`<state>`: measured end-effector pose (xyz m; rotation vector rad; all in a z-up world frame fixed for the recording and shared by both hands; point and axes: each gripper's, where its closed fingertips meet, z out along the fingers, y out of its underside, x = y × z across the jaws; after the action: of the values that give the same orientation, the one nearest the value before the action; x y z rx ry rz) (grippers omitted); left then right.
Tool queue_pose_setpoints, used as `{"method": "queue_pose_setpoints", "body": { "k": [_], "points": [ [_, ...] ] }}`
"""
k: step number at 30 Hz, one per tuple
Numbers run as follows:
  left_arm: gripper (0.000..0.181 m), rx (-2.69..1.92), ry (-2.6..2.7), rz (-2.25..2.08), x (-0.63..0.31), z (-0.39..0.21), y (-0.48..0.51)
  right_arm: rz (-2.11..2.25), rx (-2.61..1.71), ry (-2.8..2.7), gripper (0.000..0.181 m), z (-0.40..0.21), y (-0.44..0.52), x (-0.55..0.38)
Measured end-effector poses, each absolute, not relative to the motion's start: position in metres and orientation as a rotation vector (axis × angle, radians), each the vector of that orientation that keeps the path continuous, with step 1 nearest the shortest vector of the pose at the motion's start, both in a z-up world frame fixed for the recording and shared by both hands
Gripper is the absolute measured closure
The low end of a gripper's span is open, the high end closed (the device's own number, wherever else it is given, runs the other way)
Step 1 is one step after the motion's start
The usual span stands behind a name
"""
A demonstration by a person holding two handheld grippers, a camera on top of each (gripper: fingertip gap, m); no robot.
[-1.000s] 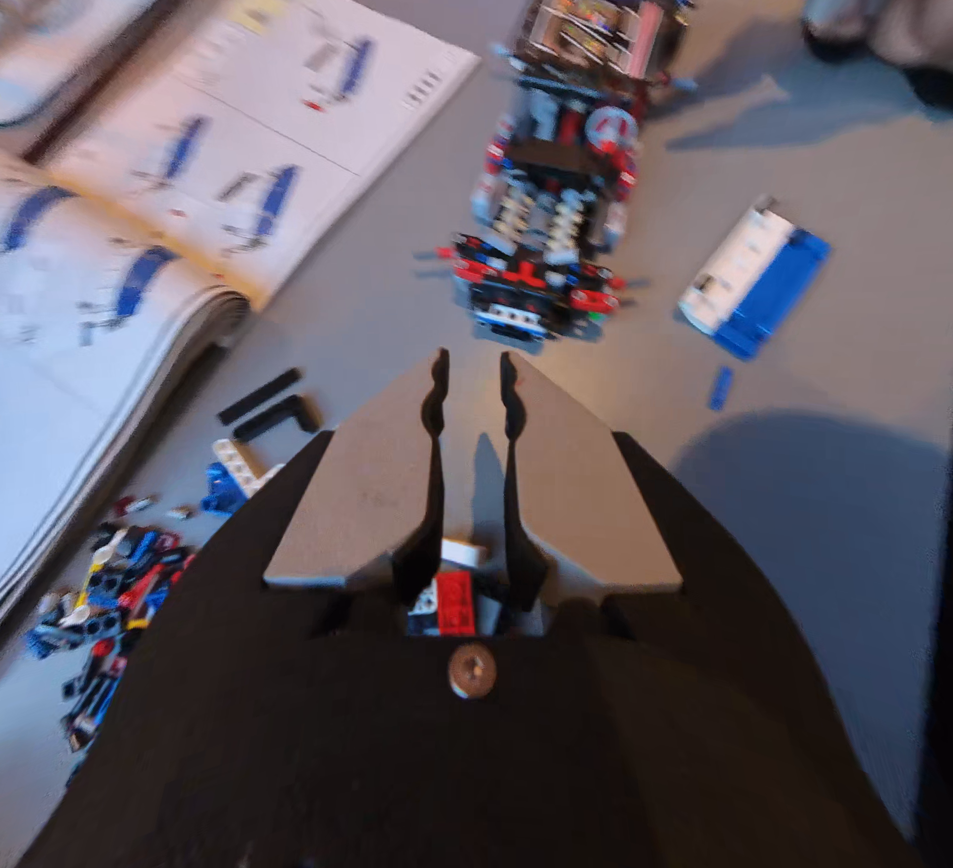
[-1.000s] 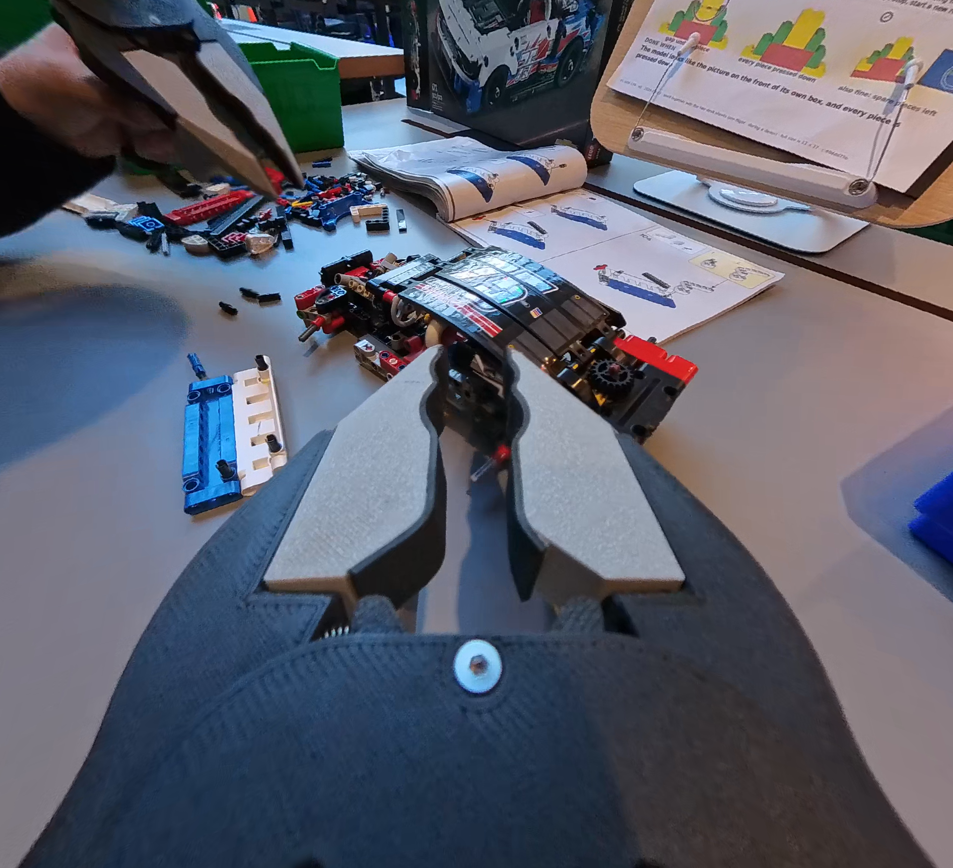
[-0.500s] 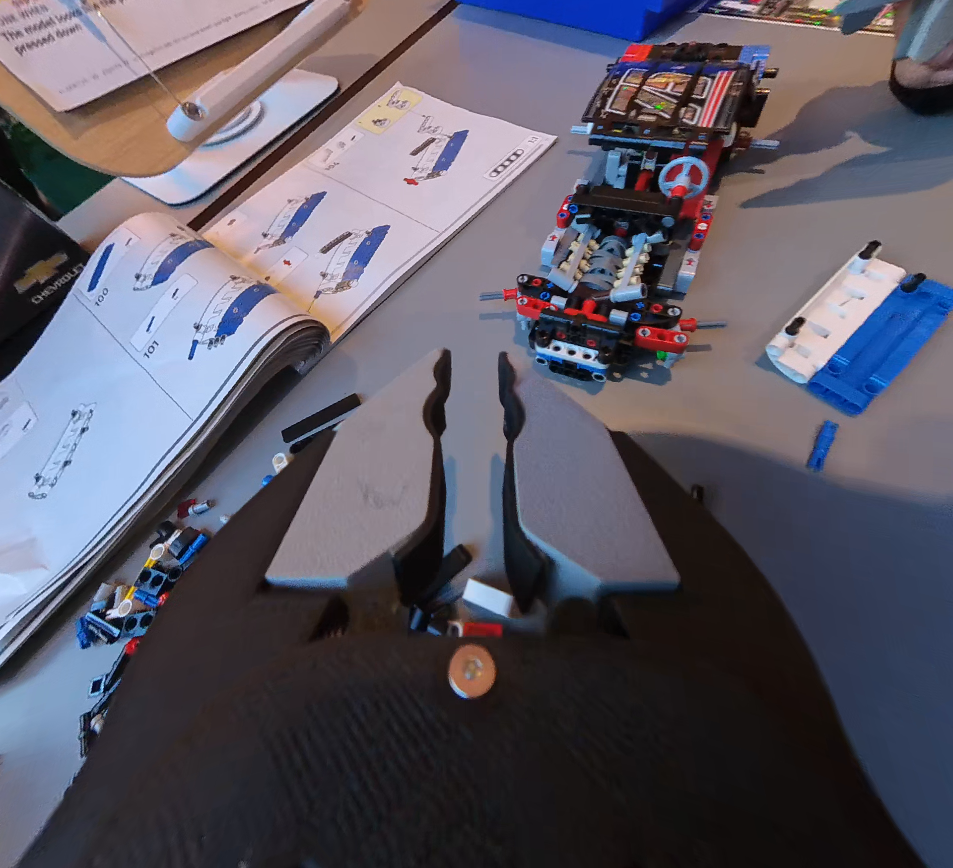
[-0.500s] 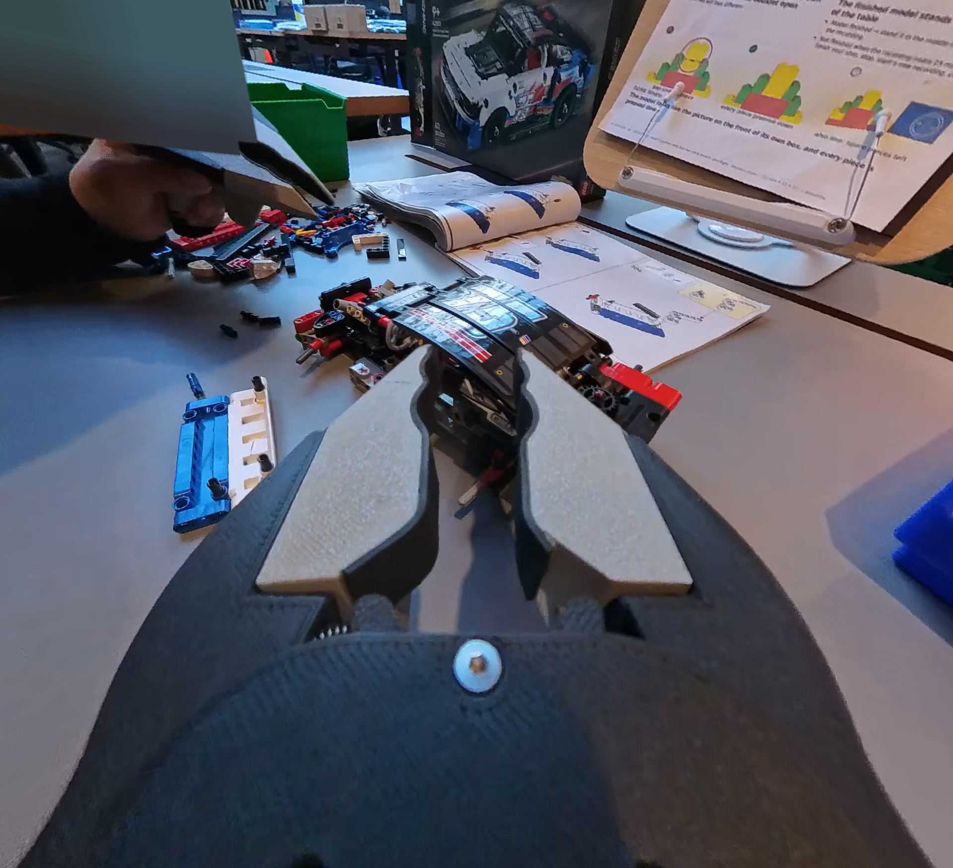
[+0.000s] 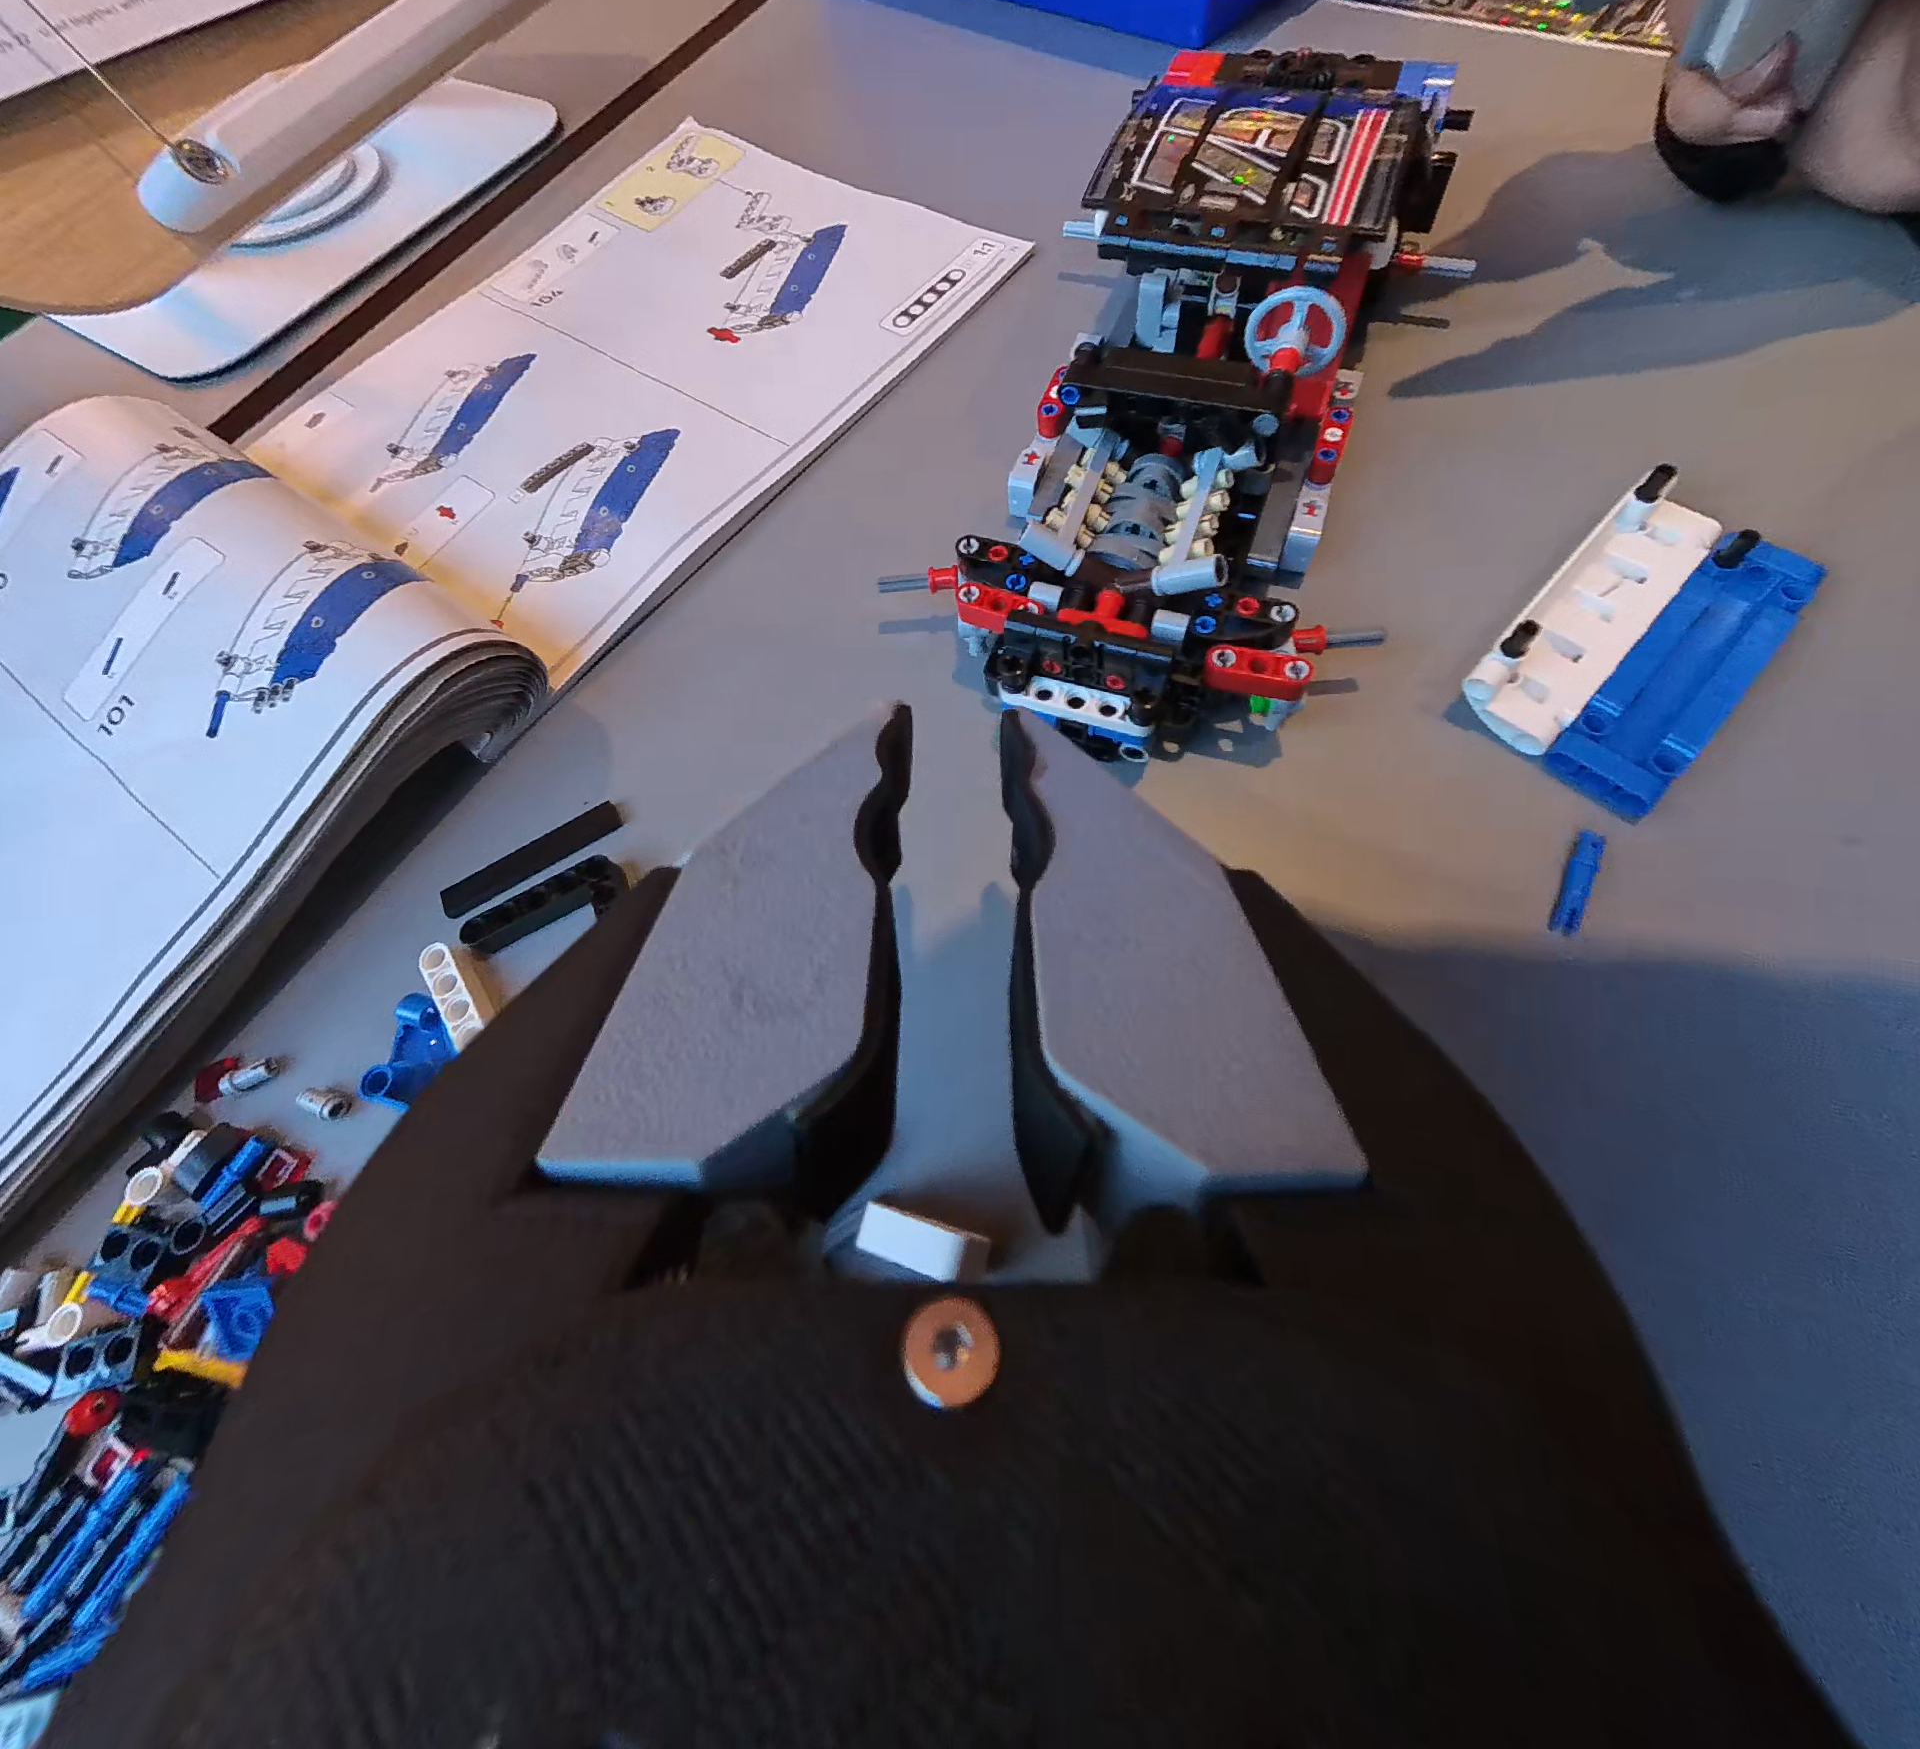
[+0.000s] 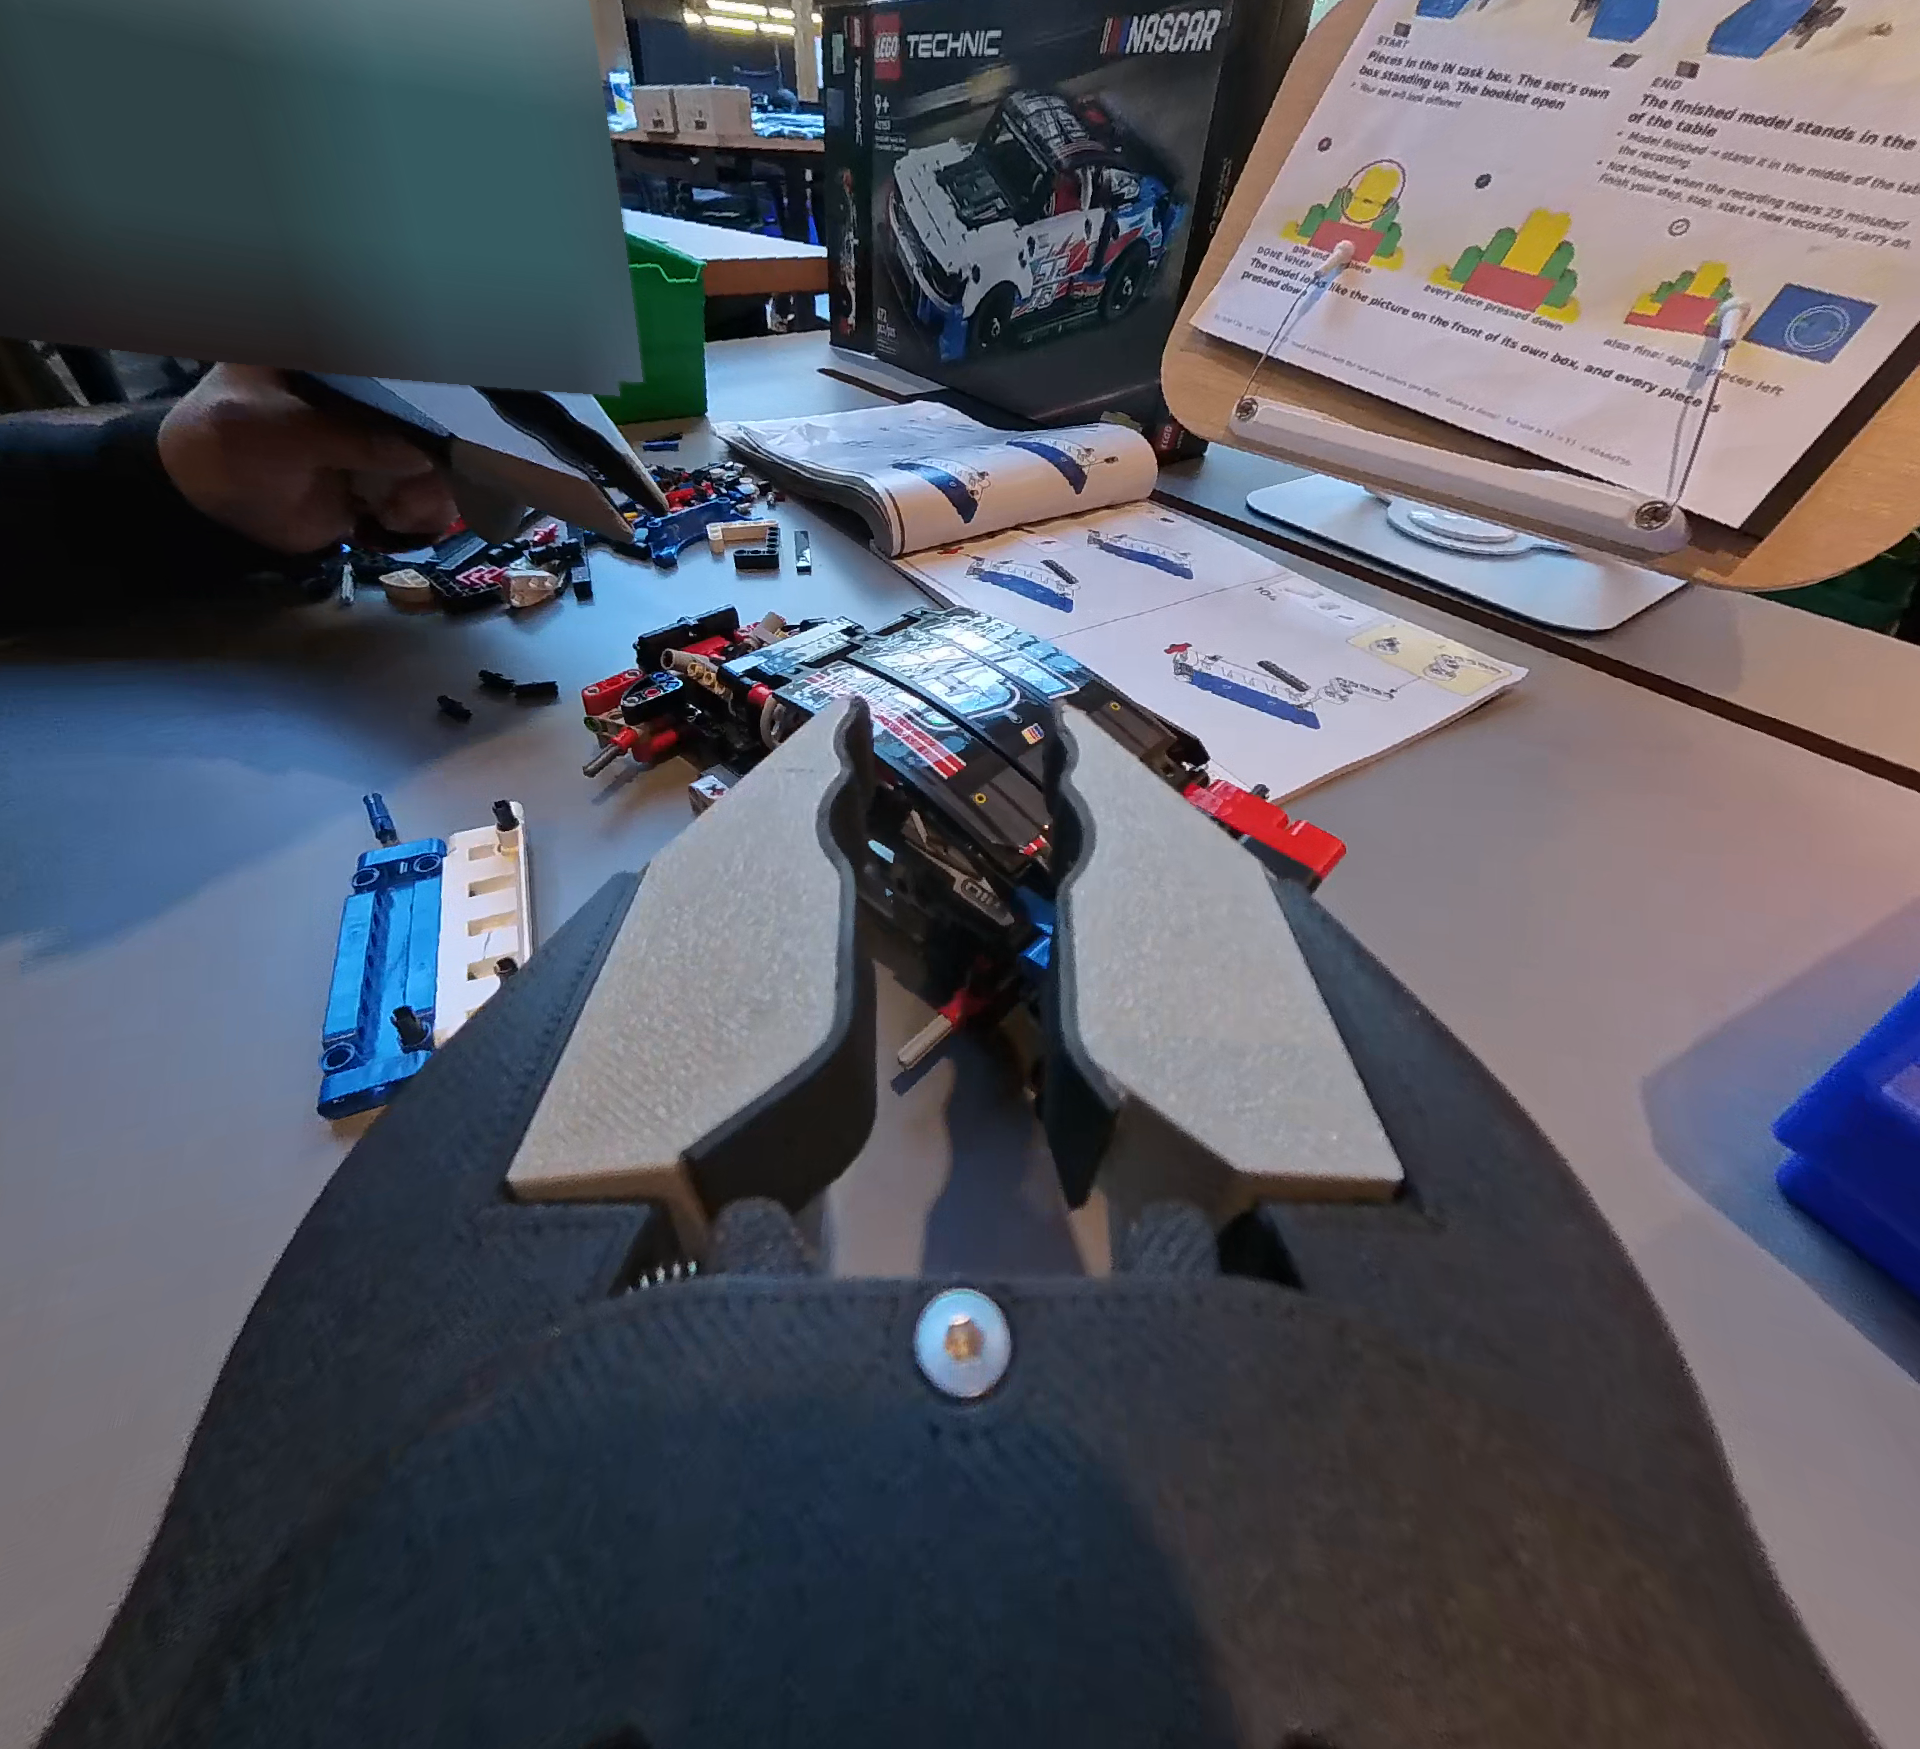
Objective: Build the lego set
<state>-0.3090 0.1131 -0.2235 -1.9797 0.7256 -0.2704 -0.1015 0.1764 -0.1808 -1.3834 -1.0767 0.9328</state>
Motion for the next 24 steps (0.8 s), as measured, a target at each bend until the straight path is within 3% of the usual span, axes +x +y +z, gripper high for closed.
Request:
{"method": "queue_pose_setpoints", "body": {
  "k": [24],
  "points": [
    [0.172, -2.002, 0.773, -0.257, -0.3020, -0.2301, 0.1106, 0.971, -1.390, -1.068, 0.148, -0.1799, 0.1751, -0.1042]
  ]
}}
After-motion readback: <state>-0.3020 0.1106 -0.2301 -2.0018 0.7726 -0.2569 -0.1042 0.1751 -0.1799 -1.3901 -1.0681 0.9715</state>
